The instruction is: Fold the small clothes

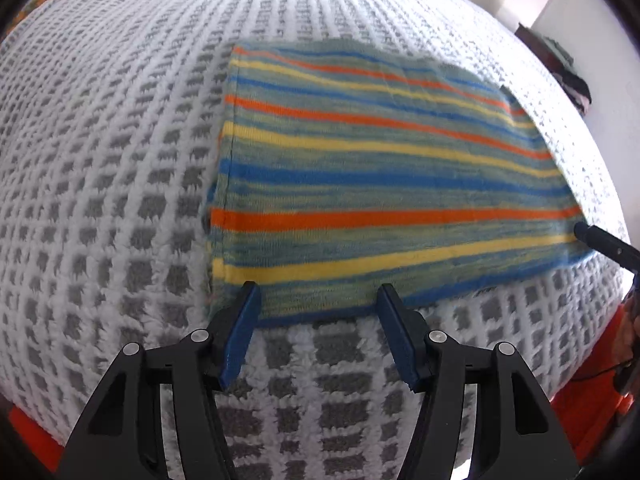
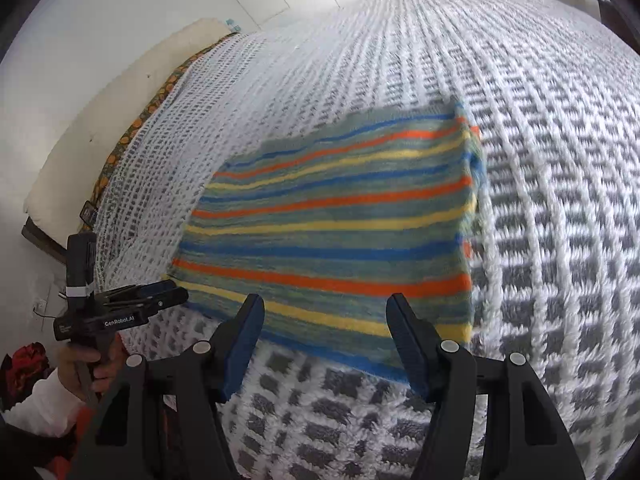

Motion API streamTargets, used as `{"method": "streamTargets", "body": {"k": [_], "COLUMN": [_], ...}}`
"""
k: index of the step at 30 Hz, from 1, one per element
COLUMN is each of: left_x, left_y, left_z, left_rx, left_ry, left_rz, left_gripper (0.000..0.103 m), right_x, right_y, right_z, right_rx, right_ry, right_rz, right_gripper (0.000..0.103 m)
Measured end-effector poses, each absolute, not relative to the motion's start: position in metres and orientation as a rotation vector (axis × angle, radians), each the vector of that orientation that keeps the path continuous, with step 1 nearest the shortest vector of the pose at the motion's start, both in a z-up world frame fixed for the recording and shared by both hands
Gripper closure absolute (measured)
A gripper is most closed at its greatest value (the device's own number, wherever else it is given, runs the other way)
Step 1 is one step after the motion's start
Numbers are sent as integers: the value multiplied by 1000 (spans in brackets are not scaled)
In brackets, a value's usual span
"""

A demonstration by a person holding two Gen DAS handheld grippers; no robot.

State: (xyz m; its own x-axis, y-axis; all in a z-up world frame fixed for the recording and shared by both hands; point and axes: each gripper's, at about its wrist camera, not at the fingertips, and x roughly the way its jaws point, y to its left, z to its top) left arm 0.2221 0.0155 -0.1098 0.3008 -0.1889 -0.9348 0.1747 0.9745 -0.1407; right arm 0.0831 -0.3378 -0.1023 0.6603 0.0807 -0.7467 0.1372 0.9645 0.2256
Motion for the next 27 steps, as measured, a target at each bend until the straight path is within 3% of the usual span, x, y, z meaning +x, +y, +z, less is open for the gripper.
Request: {"method": "streamTargets", "body": {"k": [6,11,18,27], "left_x": [232,312,413,359], "left_y": [14,-25,-93,-104], "left_z": [-77,-46,-72,-112], "left_rx": [-85,-48,39,241], "left_ry": [1227,1160,1184,1200], "left_rz": [-302,-306,-252,-256], "left_gripper": [37,28,28,28], "right_x": [67,68,64,56], "right_y": [-364,-365,-377,-391], "right_z": [-137,-143,-147,-142], "right_rx": [362,383,428,497], "right_ry": [859,844,827,806], "right_rz": [-59,-48,-13,11], "right_gripper": [40,39,39,39]}}
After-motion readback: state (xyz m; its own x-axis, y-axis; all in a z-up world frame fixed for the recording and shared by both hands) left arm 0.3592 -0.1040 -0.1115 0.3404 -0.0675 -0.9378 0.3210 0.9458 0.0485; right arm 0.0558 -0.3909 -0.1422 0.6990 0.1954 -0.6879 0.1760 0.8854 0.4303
